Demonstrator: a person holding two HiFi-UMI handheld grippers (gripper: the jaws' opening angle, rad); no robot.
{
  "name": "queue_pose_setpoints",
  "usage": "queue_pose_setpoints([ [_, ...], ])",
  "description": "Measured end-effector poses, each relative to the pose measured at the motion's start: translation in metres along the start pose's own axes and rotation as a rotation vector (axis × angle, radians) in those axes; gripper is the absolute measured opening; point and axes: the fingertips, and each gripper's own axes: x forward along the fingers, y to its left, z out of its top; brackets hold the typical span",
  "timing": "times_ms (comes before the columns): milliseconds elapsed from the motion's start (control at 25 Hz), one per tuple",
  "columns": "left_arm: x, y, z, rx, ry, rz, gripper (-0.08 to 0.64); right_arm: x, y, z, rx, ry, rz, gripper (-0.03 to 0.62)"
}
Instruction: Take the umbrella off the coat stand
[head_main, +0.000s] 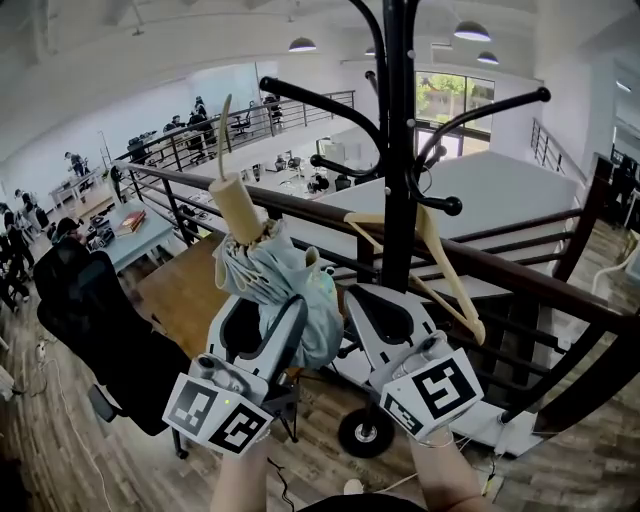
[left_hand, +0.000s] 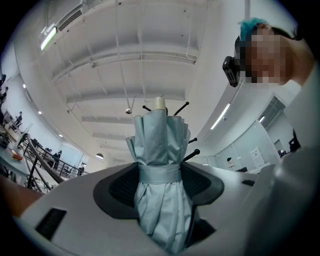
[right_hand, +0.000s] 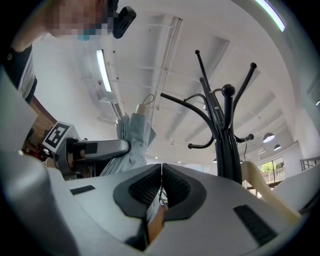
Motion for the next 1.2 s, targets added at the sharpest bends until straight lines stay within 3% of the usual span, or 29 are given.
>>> queue_pose_setpoints([
  [360, -0.043, -0.006, -0.051, -0.122, 0.109, 0.041, 0.275, -0.034, 0.017, -0.032, 0.050, 0.132, -0.036, 0.028],
  [760, -0.083, -0.029, -0.086, -0.157, 0.206, 0.016, 0.273, -0.078, 0.046, -0.058, 0.129, 0.203, -0.087, 0.028],
  [1200, -0.103, -0.043, -0.093, -0.188, 0.257, -0.024, 0.273, -0.105, 0.064, -0.068, 0.144, 0.244, -0.115, 0.026],
])
